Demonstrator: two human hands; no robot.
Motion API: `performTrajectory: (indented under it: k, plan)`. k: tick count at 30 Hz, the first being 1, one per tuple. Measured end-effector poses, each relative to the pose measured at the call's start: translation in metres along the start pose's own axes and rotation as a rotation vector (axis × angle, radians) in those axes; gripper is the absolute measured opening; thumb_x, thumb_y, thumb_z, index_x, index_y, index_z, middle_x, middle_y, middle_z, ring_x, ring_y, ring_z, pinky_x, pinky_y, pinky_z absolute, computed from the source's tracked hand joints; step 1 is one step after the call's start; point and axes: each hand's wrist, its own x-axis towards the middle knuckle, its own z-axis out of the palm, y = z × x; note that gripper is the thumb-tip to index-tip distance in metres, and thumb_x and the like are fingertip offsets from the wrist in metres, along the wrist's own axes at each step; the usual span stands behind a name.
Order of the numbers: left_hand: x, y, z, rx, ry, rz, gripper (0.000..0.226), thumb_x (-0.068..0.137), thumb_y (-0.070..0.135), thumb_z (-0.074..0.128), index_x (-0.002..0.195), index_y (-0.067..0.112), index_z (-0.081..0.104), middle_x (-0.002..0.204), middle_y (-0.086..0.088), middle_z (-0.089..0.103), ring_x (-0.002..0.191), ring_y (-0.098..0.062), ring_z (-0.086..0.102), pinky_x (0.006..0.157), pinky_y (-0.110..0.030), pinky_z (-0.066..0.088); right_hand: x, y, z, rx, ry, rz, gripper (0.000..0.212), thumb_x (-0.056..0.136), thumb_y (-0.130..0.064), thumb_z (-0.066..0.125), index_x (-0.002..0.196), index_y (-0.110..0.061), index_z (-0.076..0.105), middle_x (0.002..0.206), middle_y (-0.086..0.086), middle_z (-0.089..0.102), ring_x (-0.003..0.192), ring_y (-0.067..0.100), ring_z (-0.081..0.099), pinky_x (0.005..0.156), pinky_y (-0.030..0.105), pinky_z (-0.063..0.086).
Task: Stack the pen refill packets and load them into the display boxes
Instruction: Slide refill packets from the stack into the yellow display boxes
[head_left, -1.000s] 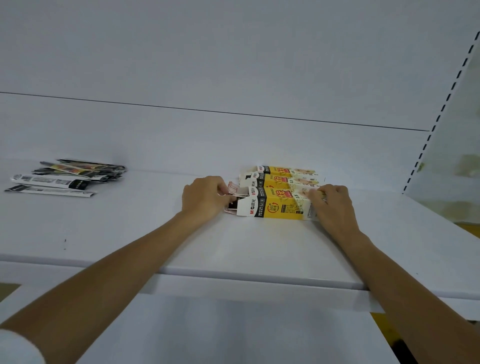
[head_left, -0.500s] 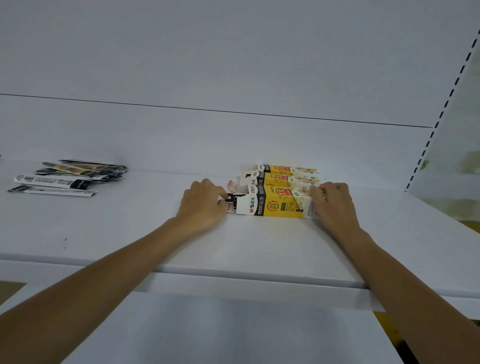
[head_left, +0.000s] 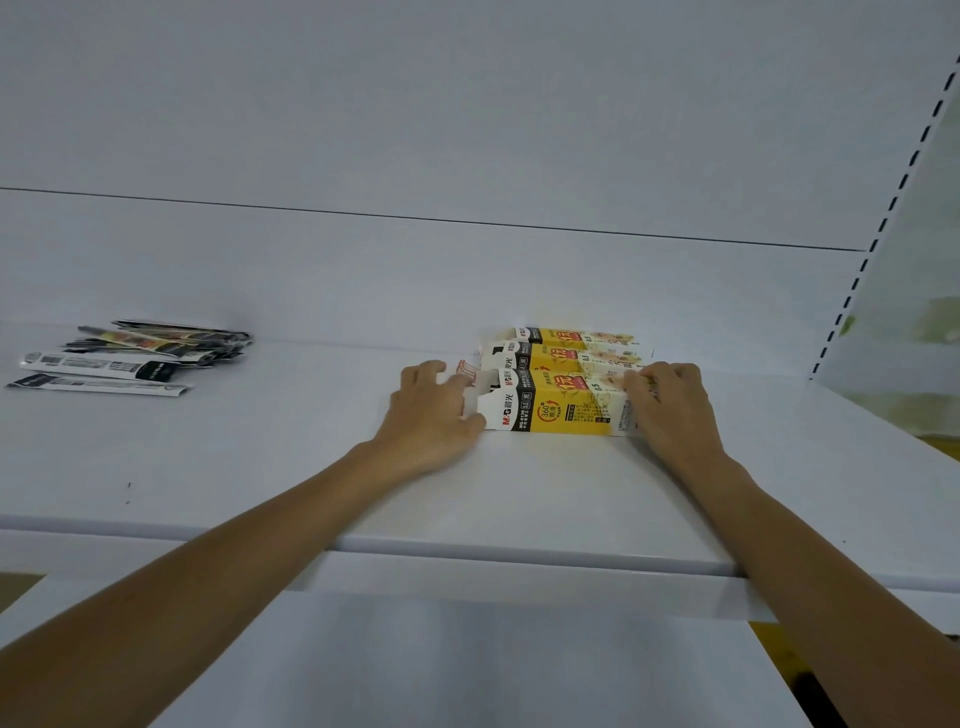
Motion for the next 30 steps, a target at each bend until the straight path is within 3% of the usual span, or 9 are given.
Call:
performTrajectory:
  k: [4,6,8,12,15,19,21,25,30]
  plan:
    - [-0.008,0.001,-0.004,0.070,0.117,0.073,0.042,0.089,0.032,0.043,0.127,0.016,0.051,0.137,-0.002,0.042,0.131,-0.022,0.027,0.106,-0.035,0.022,-0.002,-0.002,-0.001,-0.037,-0.005,0.006,0.039,0.095,-0.035,0.039,0.114,-0.004,0.054,0.121,0.017,0.048,0.108,0.032,0.045,0.082,0.036,0.040]
    - [-0.012,0.005,-0.005,0.103,0.127,0.118,0.033,0.086,0.029,0.044,0.113,0.015,0.057,0.107,0.001,0.057,0.112,-0.022,0.044,0.105,-0.038,0.025,-0.003,-0.003,-0.002,0.003,0.018,0.019,0.042,0.095,-0.036,0.038,0.112,-0.001,0.054,0.118,0.019,0.047,0.107,0.033,0.047,0.083,0.033,0.038]
    - [-0.017,0.011,-0.005,0.085,0.094,0.140,0.019,0.084,0.022,0.049,0.102,0.016,0.052,0.087,0.005,0.050,0.095,-0.021,0.045,0.105,-0.042,0.027,-0.003,-0.003,-0.002,0.046,0.030,0.007,0.045,0.098,-0.034,0.034,0.113,0.002,0.056,0.113,0.015,0.048,0.108,0.027,0.045,0.080,0.028,0.035]
    - [-0.020,0.015,-0.005,-0.007,-0.116,0.127,0.047,0.086,0.022,0.051,0.129,0.011,0.035,0.115,-0.004,0.052,0.095,-0.017,0.036,0.104,-0.037,0.028,-0.004,-0.003,-0.002,0.108,0.046,-0.013,0.050,0.099,-0.039,0.030,0.114,-0.005,0.063,0.113,0.012,0.041,0.087,0.002,0.040,0.078,0.022,0.034]
    - [-0.021,0.017,-0.005,-0.038,-0.208,0.124,0.059,0.087,0.022,0.051,0.138,0.014,0.023,0.123,-0.004,0.046,0.096,-0.016,0.032,0.105,-0.037,0.024,-0.006,-0.007,-0.003,0.101,0.044,-0.018,0.048,0.099,-0.040,0.031,0.114,-0.007,0.063,0.108,0.010,0.035,0.086,0.006,0.038,0.078,0.022,0.035]
    - [-0.017,0.011,-0.007,-0.260,-0.262,0.094,0.078,0.063,0.043,0.052,0.137,0.037,0.026,0.124,0.000,0.057,0.110,-0.020,0.054,0.099,-0.042,0.042,-0.008,-0.010,-0.008,0.102,0.041,-0.005,0.047,0.098,-0.038,0.034,0.120,-0.006,0.060,0.106,0.007,0.032,0.092,0.016,0.044,0.077,0.024,0.037]
    - [-0.013,0.006,-0.004,-0.324,-0.260,0.066,0.074,0.059,0.044,0.050,0.131,0.045,0.032,0.117,-0.004,0.062,0.105,-0.021,0.058,0.094,-0.046,0.045,-0.009,-0.010,-0.008,0.083,0.049,-0.001,0.046,0.099,-0.037,0.034,0.119,-0.004,0.060,0.106,0.007,0.034,0.089,0.018,0.048,0.074,0.025,0.039]
    - [-0.011,0.008,-0.002,-0.223,-0.105,0.057,0.068,0.063,0.041,0.047,0.129,0.026,0.045,0.117,0.000,0.055,0.107,-0.019,0.052,0.093,-0.043,0.044,-0.010,-0.009,-0.008,0.027,0.077,-0.011,0.048,0.098,-0.038,0.032,0.108,-0.004,0.064,0.105,0.008,0.038,0.087,0.021,0.055,0.077,0.037,0.050]
    - [-0.012,0.006,0.000,-0.234,-0.041,0.114,0.057,0.074,0.032,0.053,0.130,0.025,0.047,0.123,0.009,0.051,0.109,-0.015,0.047,0.097,-0.038,0.040,-0.009,-0.008,-0.007,-0.009,0.087,-0.003,0.046,0.098,-0.038,0.034,0.106,-0.005,0.066,0.105,0.005,0.038,0.084,0.019,0.055,0.075,0.036,0.051]
